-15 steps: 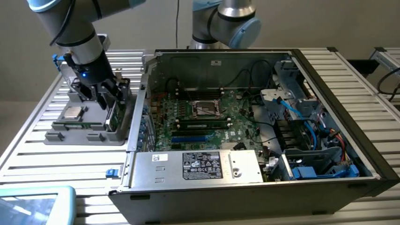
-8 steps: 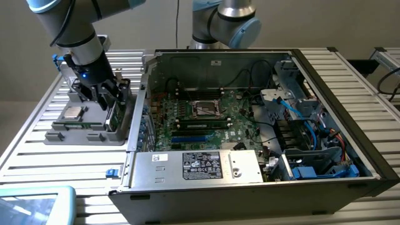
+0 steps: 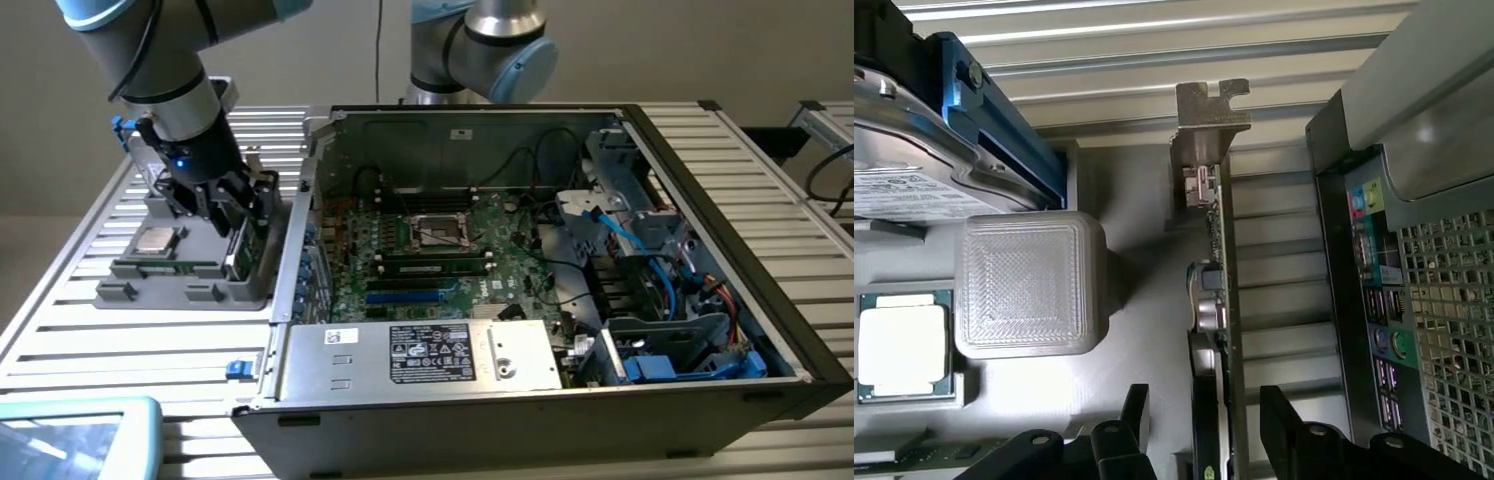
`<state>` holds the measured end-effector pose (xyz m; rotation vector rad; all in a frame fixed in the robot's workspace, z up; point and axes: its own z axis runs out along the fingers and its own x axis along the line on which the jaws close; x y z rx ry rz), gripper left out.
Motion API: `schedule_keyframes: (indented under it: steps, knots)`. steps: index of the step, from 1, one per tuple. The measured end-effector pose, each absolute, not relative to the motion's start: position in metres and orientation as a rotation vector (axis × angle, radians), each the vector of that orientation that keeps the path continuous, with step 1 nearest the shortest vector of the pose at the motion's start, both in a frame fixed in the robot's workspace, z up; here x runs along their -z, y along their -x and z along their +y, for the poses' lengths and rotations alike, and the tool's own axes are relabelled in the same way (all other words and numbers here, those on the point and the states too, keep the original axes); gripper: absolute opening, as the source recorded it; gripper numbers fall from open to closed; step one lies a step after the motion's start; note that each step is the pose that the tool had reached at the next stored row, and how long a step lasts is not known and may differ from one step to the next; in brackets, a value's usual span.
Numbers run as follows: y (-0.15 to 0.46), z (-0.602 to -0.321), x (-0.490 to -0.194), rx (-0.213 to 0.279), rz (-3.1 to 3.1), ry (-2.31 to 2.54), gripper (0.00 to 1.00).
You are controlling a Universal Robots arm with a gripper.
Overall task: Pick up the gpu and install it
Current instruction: 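Pick up the gpu and move the gpu toward the slot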
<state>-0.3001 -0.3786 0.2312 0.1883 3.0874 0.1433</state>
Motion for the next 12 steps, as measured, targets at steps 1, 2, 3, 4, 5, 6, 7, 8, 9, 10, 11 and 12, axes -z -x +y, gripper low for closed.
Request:
schedule_keyframes:
  steps: [1, 2, 3, 4, 5, 6, 7, 8, 9, 10, 11, 12]
  knots:
    - [0.3, -0.3786, -0.231, -0.143, 3.087, -0.189, 0.56]
    - [0.2996, -0.3787, -0.2306, -0.143, 3.087, -0.189, 0.54]
    - [0.2991, -0.3789, -0.2304, -0.143, 3.087, -0.189, 0.54]
    - [0.2984, -0.3789, -0.2302, -0.143, 3.087, -0.189, 0.47]
    - [0.2979, -0.3789, -0.23, -0.143, 3.087, -0.189, 0.47]
    - [0.2973, -0.379, -0.2298, -0.144, 3.087, -0.189, 0.41]
    - [0.297, -0.379, -0.2296, -0.144, 3.087, -0.189, 0.41]
    - [0.2968, -0.379, -0.2294, -0.143, 3.087, -0.19, 0.41]
    - [0.2968, -0.379, -0.2292, -0.143, 3.087, -0.19, 0.41]
    - [0.2967, -0.379, -0.2287, -0.143, 3.087, -0.19, 0.41]
    - [0.2967, -0.379, -0.2281, -0.143, 3.087, -0.189, 0.41]
    - [0.2967, -0.3791, -0.2273, -0.143, 3.086, -0.189, 0.41]
